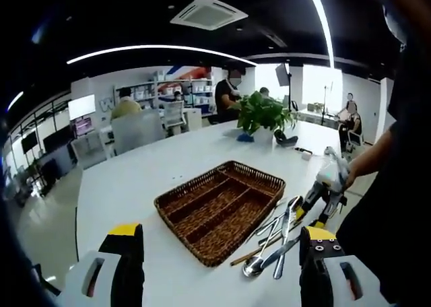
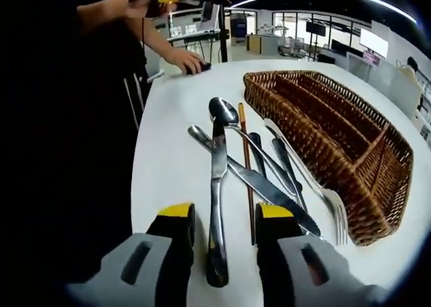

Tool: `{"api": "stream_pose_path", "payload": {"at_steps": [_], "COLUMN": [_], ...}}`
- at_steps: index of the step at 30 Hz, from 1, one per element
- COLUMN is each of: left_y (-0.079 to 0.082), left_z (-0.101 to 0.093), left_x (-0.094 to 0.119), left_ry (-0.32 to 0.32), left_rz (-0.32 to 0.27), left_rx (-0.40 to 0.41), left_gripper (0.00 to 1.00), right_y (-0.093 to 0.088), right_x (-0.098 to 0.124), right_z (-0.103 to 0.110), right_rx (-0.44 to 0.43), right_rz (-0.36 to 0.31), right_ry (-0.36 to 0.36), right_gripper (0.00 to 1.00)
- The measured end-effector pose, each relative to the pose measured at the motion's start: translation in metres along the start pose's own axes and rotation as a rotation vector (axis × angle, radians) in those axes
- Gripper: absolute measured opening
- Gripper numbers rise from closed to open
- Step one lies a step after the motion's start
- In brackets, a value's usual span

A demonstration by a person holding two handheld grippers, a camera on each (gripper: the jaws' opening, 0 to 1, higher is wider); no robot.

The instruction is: Arrange the knives, forks, and spoons in their matching storage slots by inserting each utensil handle-first until every utensil is classified and aligned in the correct compartment

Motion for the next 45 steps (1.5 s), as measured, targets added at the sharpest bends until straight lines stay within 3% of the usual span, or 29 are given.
{"api": "stream_pose_path", "payload": {"at_steps": [3, 9, 14, 18, 25, 37, 45], "left_y": [0.0, -0.001, 0.0, -0.001, -0.001, -0.002, -0.004], "left_z": [0.0, -0.002, -0.002, -0.003, -0.006, -0.005, -0.005], "left_x": [0.0, 0.0, 0.001, 0.0, -0.002, 0.001, -0.002], "left_ry": [0.002, -0.001, 0.004, 0.004, -0.004, -0.001, -0.008], "left_rz": [0.0, 0.001, -0.008, -0.002, 0.004, -0.008, 0.0], "left_rx": [0.003, 0.008, 0.016, 0.016, 0.01, 0.02, 0.018], "left_gripper": [1.0, 1.0, 1.0, 1.0, 1.0, 1.0, 1.0], "right_y": [-0.007, -0.007, -0.006, -0.002, -0.001, -0.003, 0.004], "right_x": [-0.004, -0.005, -0.006, -0.006, -0.009, -0.005, 0.002], "right_z": [0.002, -0.001, 0.01, 0.008, 0.004, 0.01, 0.008], "right_rx": [0.056, 0.052, 0.157, 0.162, 0.076, 0.165, 0.165], "right_rz": [0.04, 0.045, 0.051, 0.055, 0.09, 0.115, 0.097], "right_ry": [-0.01, -0.021, 0.016, 0.002, 0.004, 0.018, 0.012], "right_gripper": [0.25, 0.15, 0.07, 0.07, 0.05, 0.03, 0.02]}}
Point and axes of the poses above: the point that each gripper's makers call its tool centre point, and the gripper's own axes: x roughly backward along the fingers, z roughly to its left, y roughly out of its top, the point moved 2 cm from there along x, roughly backward along the fingers, and after that the axes turned 8 degrees about -y, right-handed, at the moved point
